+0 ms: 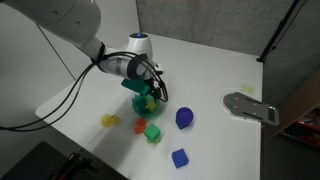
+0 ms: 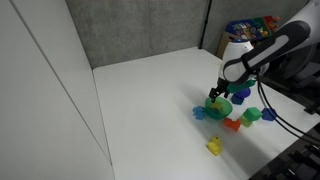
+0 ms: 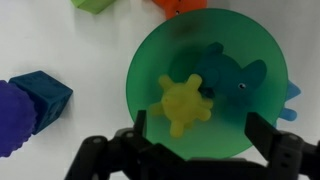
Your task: Put the star-shaped toy on the table
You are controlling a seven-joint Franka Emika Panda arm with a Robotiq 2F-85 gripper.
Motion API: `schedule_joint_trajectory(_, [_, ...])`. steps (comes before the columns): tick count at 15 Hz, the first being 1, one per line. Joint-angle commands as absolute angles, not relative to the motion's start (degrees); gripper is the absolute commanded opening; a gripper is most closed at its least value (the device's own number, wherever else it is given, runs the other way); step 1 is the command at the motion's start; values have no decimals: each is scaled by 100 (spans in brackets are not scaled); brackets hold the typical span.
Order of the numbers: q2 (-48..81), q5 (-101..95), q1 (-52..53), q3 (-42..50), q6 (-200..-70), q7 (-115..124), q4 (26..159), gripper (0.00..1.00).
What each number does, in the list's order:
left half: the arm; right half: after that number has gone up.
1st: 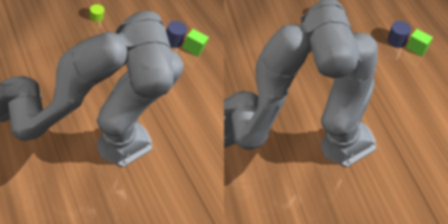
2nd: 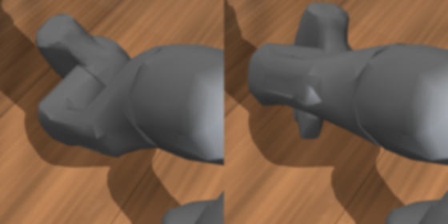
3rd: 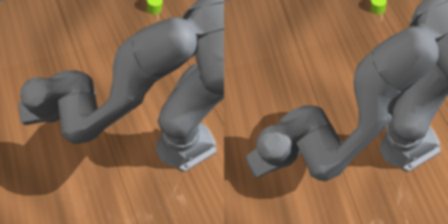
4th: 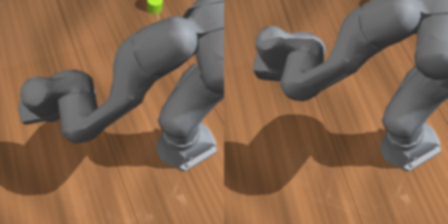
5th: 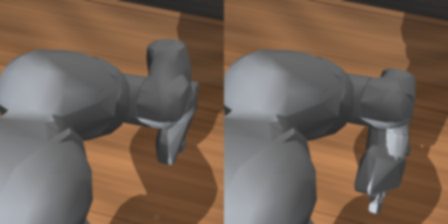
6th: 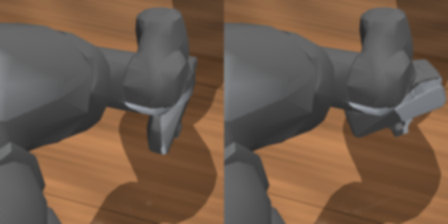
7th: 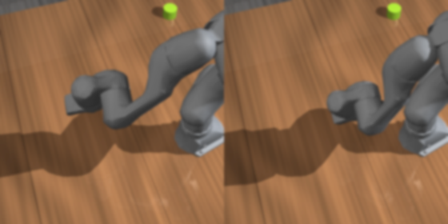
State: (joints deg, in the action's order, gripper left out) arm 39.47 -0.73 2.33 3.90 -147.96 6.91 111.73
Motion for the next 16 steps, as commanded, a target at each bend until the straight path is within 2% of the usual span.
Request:
schedule_joint_trajectory(1, [4300,-155,285,481,-14739,816,10774,100])
schedule_joint_trajectory(12, [4685,-120,259,429,-14714,711,10450,100])
schedule_joint_trajectory(13, [4686,-137,286,440,-14695,723,10454,97])
schedule_joint_trajectory(14, [4688,-147,306,447,-14691,729,10459,78])
schedule_joint_trajectory(16, [4679,-161,351,456,-14674,744,10482,67])
